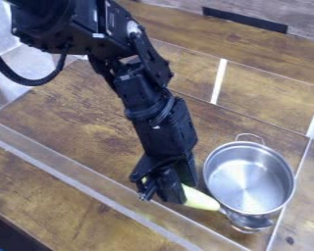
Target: Move the green spoon to the right
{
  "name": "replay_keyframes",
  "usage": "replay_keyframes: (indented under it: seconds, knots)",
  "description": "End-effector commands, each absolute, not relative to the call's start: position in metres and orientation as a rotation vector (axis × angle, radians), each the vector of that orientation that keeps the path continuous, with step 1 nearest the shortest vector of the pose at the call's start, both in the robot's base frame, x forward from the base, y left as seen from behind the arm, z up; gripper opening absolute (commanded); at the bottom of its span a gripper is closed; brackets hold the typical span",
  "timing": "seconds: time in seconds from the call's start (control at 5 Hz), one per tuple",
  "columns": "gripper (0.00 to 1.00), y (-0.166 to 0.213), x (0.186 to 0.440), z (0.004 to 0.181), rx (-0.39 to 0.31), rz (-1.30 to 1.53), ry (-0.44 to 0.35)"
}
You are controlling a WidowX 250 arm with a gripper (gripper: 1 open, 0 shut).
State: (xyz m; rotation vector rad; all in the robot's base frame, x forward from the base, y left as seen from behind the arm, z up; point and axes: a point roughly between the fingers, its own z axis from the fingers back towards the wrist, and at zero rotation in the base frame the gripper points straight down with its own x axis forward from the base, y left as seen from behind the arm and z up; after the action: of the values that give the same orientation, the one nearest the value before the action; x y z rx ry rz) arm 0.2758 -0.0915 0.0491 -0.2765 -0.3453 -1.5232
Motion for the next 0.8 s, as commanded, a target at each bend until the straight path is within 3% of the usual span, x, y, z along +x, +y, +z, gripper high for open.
replay_keyframes:
  seconds: [0.0,0.2,0.6]
  knots:
    - [1.00,-0.089,0.283,0.067,-0.235,-1.553,-0.391]
    - [1.00,-0.087,0.283,0.069,-0.241,-1.578,-0.383]
    - [1.00,-0.106,0.292,0.111,-0.219,-1.514,-0.367]
